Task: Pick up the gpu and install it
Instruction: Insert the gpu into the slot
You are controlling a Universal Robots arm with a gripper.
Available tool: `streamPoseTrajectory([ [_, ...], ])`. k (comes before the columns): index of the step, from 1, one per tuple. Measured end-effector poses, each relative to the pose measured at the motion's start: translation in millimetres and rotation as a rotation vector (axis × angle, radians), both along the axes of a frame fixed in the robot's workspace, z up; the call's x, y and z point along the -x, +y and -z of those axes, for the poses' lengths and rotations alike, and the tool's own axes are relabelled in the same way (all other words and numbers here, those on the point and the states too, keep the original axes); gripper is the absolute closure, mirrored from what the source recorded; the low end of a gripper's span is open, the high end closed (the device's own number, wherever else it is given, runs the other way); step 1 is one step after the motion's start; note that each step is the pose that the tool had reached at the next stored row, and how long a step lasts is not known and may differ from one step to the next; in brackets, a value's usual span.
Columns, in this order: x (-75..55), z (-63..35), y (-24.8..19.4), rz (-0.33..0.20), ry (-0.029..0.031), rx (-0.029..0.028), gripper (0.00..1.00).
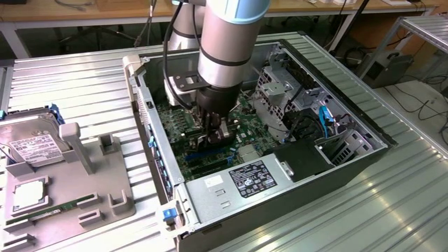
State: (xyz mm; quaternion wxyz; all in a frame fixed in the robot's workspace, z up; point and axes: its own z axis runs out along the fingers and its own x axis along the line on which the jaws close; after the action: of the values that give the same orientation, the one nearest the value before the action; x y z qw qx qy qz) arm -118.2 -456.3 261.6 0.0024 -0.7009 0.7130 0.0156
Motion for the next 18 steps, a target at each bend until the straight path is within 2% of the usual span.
streamPoseTrajectory([
  [7,0.5,3.6,0.0,0.000,-0.0001,0.0000,0.74],
  [18,0.5,4.0,-0.1,0.000,0.0000,-0.0001,0.74],
])
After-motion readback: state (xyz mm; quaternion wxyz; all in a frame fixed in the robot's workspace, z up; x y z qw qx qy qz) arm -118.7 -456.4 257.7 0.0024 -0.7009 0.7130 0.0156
